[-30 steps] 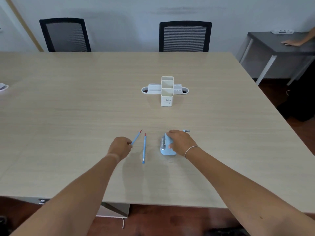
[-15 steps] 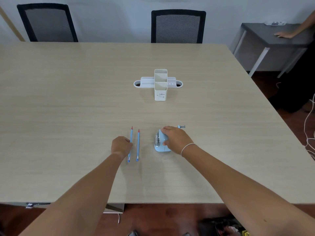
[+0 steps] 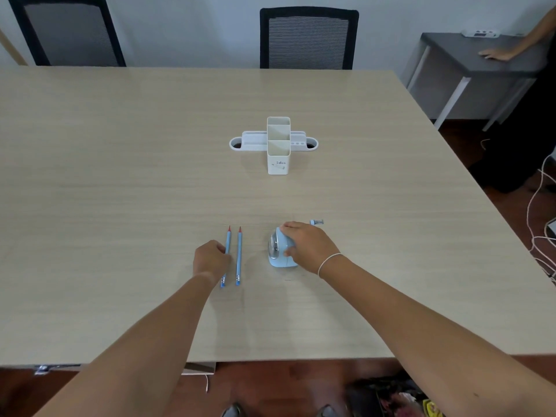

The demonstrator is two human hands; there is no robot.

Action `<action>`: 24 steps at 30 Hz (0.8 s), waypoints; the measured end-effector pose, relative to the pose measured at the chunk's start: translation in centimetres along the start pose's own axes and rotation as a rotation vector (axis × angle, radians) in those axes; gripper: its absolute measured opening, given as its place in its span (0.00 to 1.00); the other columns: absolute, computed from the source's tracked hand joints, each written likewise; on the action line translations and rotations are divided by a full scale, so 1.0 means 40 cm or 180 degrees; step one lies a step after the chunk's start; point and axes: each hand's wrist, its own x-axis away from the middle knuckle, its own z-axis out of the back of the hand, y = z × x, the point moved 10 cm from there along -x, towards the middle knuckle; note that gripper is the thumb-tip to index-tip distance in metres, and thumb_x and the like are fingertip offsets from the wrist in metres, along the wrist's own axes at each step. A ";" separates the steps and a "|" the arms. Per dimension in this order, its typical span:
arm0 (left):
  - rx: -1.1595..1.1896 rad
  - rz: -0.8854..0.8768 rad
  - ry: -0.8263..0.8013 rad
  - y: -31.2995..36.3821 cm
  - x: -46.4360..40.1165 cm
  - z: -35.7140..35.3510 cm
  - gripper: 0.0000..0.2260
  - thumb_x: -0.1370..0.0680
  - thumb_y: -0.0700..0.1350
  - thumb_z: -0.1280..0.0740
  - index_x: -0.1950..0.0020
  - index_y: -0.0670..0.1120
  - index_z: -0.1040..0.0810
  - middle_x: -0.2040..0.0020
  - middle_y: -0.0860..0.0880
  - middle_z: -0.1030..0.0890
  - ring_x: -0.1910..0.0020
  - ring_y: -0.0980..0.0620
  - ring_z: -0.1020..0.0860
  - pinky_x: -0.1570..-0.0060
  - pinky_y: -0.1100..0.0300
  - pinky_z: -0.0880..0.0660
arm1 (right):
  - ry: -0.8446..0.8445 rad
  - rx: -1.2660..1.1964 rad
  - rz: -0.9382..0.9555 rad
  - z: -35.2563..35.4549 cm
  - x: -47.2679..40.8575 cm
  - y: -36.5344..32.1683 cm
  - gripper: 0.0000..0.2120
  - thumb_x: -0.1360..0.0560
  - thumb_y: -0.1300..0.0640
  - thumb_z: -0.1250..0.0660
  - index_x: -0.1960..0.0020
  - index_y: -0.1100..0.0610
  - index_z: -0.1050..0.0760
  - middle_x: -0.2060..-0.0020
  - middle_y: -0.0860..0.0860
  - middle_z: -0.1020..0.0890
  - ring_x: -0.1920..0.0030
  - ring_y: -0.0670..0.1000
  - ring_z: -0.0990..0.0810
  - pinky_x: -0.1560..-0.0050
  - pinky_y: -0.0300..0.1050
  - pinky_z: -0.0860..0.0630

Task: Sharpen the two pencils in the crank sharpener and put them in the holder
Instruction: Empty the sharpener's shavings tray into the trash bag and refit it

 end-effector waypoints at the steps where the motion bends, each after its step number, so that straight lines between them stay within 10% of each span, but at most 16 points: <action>1: -0.0006 -0.0002 -0.0002 -0.001 -0.001 -0.001 0.05 0.26 0.36 0.35 0.51 0.42 0.23 0.55 0.46 0.23 0.58 0.49 0.26 0.57 0.59 0.32 | 0.0006 0.0003 0.0003 0.001 0.000 -0.001 0.20 0.27 0.62 0.34 0.36 0.61 0.31 0.35 0.54 0.28 0.35 0.55 0.29 0.37 0.51 0.30; 11: -0.0419 -0.0828 -0.0055 0.113 0.029 0.003 0.13 0.24 0.43 0.34 0.40 0.45 0.24 0.44 0.43 0.24 0.44 0.45 0.24 0.46 0.54 0.28 | 0.0134 -0.0129 0.0076 0.008 0.015 -0.009 0.18 0.27 0.63 0.36 0.37 0.60 0.31 0.35 0.52 0.28 0.37 0.54 0.29 0.41 0.50 0.28; 18: -0.0498 -0.1510 -0.0215 0.238 0.073 0.003 0.11 0.25 0.42 0.35 0.43 0.46 0.23 0.52 0.50 0.27 0.49 0.47 0.25 0.46 0.58 0.30 | 0.0382 -0.0366 0.0164 0.048 0.053 0.001 0.27 0.25 0.59 0.36 0.29 0.54 0.39 0.28 0.48 0.37 0.29 0.49 0.38 0.33 0.46 0.35; 24: -0.0427 -0.1860 -0.0308 0.320 0.112 -0.010 0.11 0.24 0.42 0.35 0.42 0.47 0.23 0.51 0.51 0.27 0.55 0.50 0.27 0.50 0.61 0.31 | 0.1147 -0.0966 0.0047 0.099 0.134 0.083 0.17 0.25 0.60 0.36 0.37 0.57 0.28 0.37 0.54 0.25 0.36 0.54 0.28 0.36 0.43 0.34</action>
